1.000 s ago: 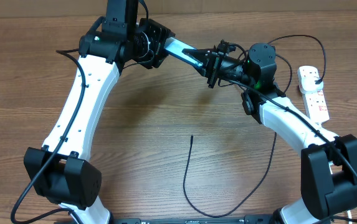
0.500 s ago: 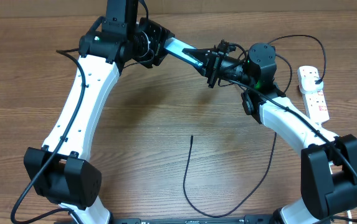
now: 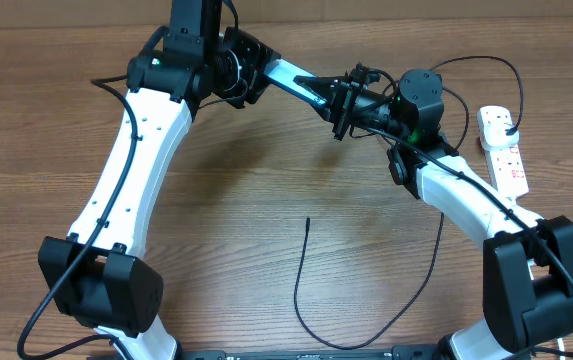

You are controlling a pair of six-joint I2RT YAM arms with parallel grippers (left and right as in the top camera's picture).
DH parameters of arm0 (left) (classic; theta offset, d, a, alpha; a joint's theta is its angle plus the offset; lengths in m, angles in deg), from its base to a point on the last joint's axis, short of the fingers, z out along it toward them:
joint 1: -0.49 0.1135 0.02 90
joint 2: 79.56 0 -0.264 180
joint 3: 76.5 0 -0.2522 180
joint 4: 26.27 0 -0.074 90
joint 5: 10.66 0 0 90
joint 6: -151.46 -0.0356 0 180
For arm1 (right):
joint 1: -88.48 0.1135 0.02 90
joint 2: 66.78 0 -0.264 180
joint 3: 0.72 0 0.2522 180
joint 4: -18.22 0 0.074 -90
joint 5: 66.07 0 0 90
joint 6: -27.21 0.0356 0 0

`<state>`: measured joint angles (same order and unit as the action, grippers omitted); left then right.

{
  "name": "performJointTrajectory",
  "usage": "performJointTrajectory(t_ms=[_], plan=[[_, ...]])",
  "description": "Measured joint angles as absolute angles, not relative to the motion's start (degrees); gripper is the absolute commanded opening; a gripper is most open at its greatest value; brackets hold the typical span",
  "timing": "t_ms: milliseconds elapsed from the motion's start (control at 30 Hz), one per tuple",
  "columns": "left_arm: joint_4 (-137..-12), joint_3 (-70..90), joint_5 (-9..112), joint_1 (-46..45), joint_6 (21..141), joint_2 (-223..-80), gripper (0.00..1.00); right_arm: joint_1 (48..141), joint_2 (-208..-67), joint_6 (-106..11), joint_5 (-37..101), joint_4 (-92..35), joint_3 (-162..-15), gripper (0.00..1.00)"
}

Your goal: Plug charger to phone and switch on socket

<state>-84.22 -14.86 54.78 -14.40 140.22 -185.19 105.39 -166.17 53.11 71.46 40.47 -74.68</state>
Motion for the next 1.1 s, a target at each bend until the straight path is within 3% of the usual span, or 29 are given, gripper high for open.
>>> performJointTrajectory(t_ms=[467,833,1100], plan=[[-83.0,-14.5,55.0,-16.0,137.6,-185.2,0.52,105.0,-166.2,53.2,70.4,40.5,-74.7,0.04],[-82.9,-14.4,56.7,-16.0,136.9,-185.2,0.34,104.7,-166.2,53.1,70.2,40.5,-74.7,0.04],[-82.4,-14.4,57.3,-16.0,136.3,-185.2,0.31,104.7,-166.3,53.2,70.2,42.2,-74.7,0.04]])
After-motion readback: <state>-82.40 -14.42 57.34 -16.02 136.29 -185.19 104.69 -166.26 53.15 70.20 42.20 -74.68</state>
